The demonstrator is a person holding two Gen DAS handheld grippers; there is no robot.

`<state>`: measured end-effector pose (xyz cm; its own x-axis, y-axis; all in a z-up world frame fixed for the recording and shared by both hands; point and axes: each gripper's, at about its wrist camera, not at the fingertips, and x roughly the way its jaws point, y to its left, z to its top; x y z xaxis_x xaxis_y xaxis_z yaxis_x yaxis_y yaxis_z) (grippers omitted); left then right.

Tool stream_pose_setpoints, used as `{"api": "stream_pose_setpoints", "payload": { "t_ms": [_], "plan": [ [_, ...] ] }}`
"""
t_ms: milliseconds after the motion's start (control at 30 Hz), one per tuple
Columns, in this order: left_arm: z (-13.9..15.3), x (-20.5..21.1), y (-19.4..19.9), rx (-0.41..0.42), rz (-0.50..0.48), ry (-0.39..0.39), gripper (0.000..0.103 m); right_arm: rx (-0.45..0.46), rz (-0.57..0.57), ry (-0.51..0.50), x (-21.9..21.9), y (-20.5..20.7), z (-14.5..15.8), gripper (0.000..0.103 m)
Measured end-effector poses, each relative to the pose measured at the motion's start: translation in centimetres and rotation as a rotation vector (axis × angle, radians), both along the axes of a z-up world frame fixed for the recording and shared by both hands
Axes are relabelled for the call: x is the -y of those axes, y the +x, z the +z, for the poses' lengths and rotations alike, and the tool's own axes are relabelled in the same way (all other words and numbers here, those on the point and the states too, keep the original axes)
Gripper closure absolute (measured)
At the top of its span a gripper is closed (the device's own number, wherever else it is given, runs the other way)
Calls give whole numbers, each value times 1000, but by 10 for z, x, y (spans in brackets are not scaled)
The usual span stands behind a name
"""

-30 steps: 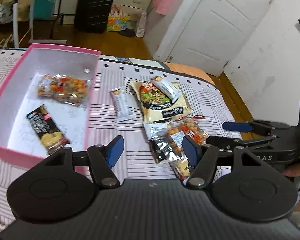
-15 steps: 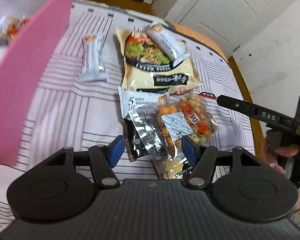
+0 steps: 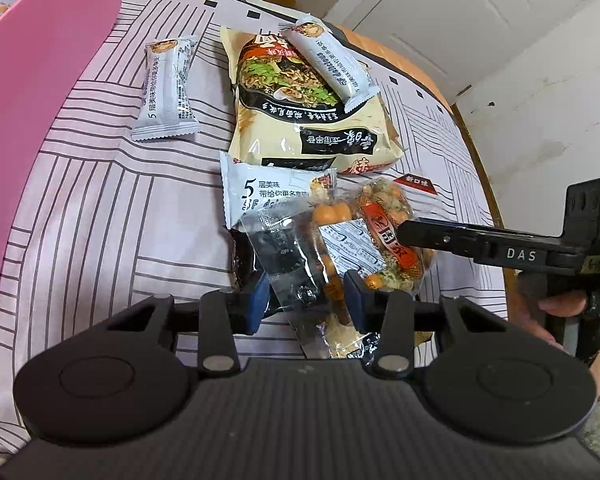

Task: Organize snacks
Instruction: 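Return the left tool to the snacks and grasp the small peanut bag, then lift the small peanut bag with the left tool and drop it into the box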

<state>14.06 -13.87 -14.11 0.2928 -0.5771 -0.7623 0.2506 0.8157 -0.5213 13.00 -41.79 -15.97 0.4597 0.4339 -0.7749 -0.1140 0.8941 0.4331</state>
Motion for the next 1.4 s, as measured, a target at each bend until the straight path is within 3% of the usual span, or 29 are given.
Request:
{"api": "stream_pose_setpoints", "payload": {
  "t_ms": [133, 233, 300, 467, 633, 933, 1400],
  "plan": [
    [-4, 7, 1, -10, -3, -24, 63, -61, 10, 34, -3, 0, -6, 26],
    [-13, 9, 5, -62, 6, -82, 63, -64, -8, 56, -3, -2, -11, 27],
    [-14, 14, 4, -64, 8, -87, 69, -43, 12, 29, -9, -6, -8, 27],
    [-7, 22, -2, -66, 1, -56, 70, -72, -18, 27, -16, -11, -3, 33],
    [5, 12, -5, -88, -5, -71, 70, -65, -38, -27, -30, -21, 19, 37],
    [45, -15, -25, -103, -31, -75, 69, -74, -65, -69, -55, -48, 64, 34],
    [86, -77, -73, -76, -9, -69, 66, -91, 72, -138, -124, -86, 116, 34]
  ]
}}
